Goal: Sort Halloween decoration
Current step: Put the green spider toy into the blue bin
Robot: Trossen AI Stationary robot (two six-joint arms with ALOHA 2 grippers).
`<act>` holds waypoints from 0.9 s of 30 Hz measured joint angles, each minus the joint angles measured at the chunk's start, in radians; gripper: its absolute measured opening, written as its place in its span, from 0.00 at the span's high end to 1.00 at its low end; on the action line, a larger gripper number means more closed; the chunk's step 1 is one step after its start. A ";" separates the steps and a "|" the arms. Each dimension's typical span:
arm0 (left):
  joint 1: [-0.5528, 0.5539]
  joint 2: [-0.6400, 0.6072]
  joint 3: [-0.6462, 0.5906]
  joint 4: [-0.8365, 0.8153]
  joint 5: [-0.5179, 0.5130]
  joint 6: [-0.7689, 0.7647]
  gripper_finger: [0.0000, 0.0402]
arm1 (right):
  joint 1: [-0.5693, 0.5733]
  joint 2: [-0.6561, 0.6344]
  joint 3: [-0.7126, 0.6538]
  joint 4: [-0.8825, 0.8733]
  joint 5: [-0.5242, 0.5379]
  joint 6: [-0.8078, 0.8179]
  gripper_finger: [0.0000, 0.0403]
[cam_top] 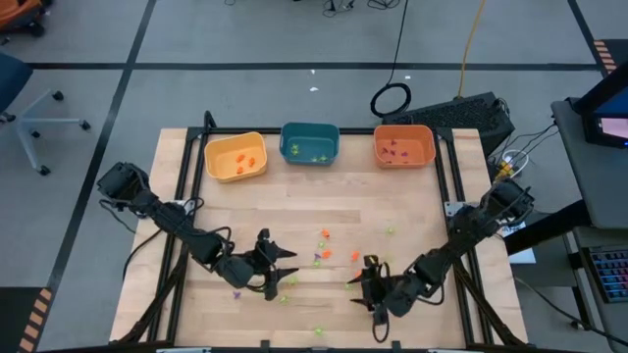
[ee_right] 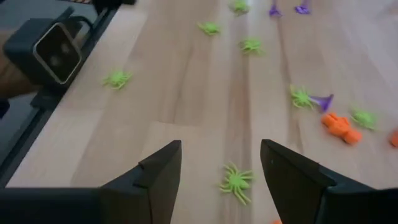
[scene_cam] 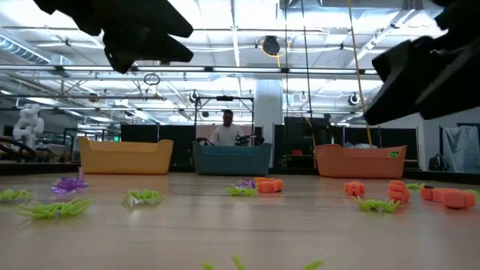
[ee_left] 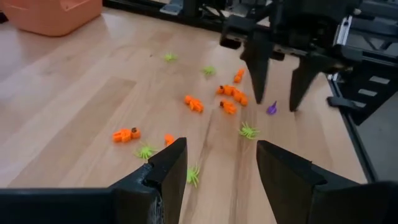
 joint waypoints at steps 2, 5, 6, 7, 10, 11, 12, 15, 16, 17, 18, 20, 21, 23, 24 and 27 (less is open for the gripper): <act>-0.007 0.000 0.000 0.003 -0.006 -0.001 0.52 | 0.006 0.019 0.021 -0.012 0.000 -0.024 0.49; -0.017 0.014 0.000 0.021 -0.012 0.000 0.52 | 0.005 0.065 0.051 -0.018 0.000 -0.063 0.49; -0.020 0.025 0.000 0.030 -0.012 0.006 0.52 | 0.004 0.081 0.063 -0.022 -0.001 -0.070 0.49; -0.025 0.035 0.000 0.033 -0.012 0.020 0.52 | 0.002 0.099 0.075 -0.032 -0.002 -0.074 0.49; -0.031 0.084 0.001 0.090 0.006 0.030 0.52 | 0.001 0.146 0.115 -0.110 -0.007 -0.075 0.49; -0.034 0.102 0.001 0.095 0.014 0.030 0.52 | 0.001 0.156 0.126 -0.141 -0.008 -0.070 0.49; -0.037 0.122 0.000 0.099 0.024 0.029 0.52 | 0.001 0.166 0.140 -0.172 -0.006 -0.066 0.49; -0.042 0.170 0.000 0.142 0.035 0.026 0.52 | 0.001 0.182 0.170 -0.234 0.002 -0.041 0.49; -0.045 0.182 0.000 0.153 0.035 0.026 0.52 | 0.001 0.188 0.176 -0.245 0.003 -0.034 0.49; -0.048 0.191 0.000 0.158 0.035 0.027 0.52 | 0.001 0.190 0.178 -0.248 0.005 -0.032 0.49; -0.049 0.200 0.000 0.170 0.038 0.027 0.52 | 0.001 0.191 0.178 -0.247 0.008 -0.030 0.50; -0.049 0.204 0.000 0.174 0.042 0.026 0.52 | 0.000 0.190 0.179 -0.247 0.031 -0.026 0.51; -0.049 0.204 0.000 0.176 0.042 0.027 0.52 | -0.003 0.189 0.179 -0.247 0.032 -0.024 0.52; -0.049 0.204 0.000 0.176 0.042 0.026 0.52 | -0.006 0.190 0.179 -0.248 0.030 -0.017 0.55; -0.048 0.204 0.000 0.176 0.042 0.026 0.52 | -0.008 0.190 0.179 -0.248 0.030 -0.011 0.57; -0.049 0.204 0.000 0.184 0.042 0.027 0.52 | -0.017 0.189 0.179 -0.258 0.028 0.014 0.64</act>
